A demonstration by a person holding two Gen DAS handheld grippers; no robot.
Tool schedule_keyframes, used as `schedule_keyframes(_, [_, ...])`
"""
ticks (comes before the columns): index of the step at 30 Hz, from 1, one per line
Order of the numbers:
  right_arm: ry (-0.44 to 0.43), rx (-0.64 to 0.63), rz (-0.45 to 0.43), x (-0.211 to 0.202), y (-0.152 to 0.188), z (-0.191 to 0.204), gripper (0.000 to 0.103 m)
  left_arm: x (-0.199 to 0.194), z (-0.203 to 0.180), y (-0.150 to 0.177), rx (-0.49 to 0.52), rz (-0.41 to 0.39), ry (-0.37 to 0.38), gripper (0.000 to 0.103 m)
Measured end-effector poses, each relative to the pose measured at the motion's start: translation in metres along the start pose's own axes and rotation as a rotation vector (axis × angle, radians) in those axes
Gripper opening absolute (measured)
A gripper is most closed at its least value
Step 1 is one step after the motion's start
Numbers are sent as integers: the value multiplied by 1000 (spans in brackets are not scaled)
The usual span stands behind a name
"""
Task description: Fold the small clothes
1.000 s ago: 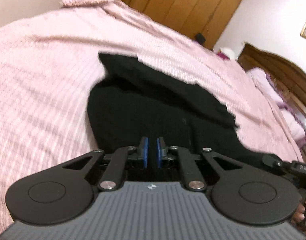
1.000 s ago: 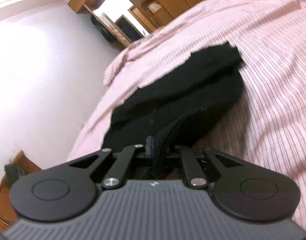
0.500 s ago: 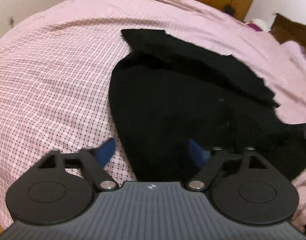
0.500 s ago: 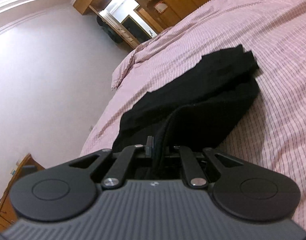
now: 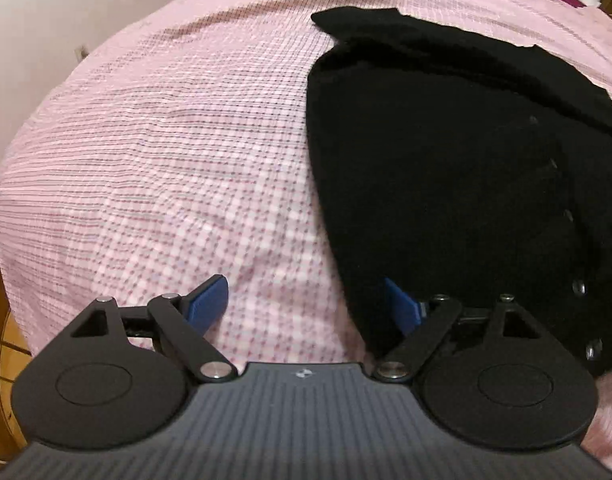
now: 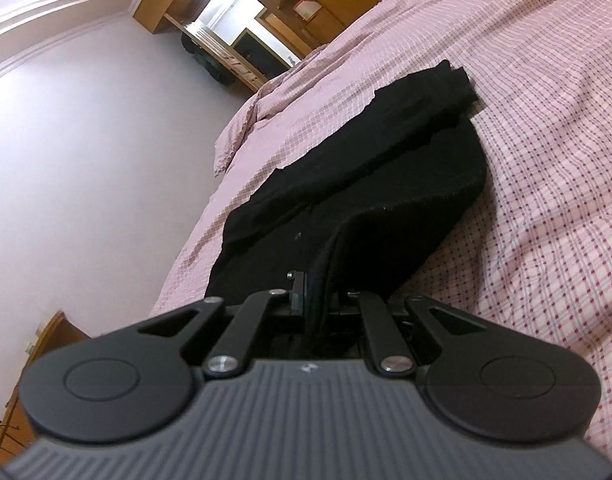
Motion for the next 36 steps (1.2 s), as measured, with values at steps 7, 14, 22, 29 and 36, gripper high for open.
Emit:
schedule_keyframes(7, [2,13,19,5,5,-5,9,1,-15,11,37,10,173,87])
schedule_keyframes(14, [2,8,12,4,6,-3,9,13,-21,14,31,9,295,54])
schedule_keyframes(22, [-18,-8,-32,-5,0,7,9,-9,-2,5,-166,-3,628,7])
schedule_keyframes(29, [-35,-6,-121,0,-32,19,9,-32,2,-54,-242,-212,672,7])
schedule_keyframes(36, [-43,38,-240,14,-83,25,9,-35,-12,-135,-325,-356,622,7])
Point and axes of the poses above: each gripper's, at about its wrist camera, not at the fingertips, and x roughly the way its jaws point, z to its left, y to its underside, the point moved 5 cm from there along x, roughly the way its jaws point, and after that the axes turned 6 degrees about z, right-handed, at the moved point
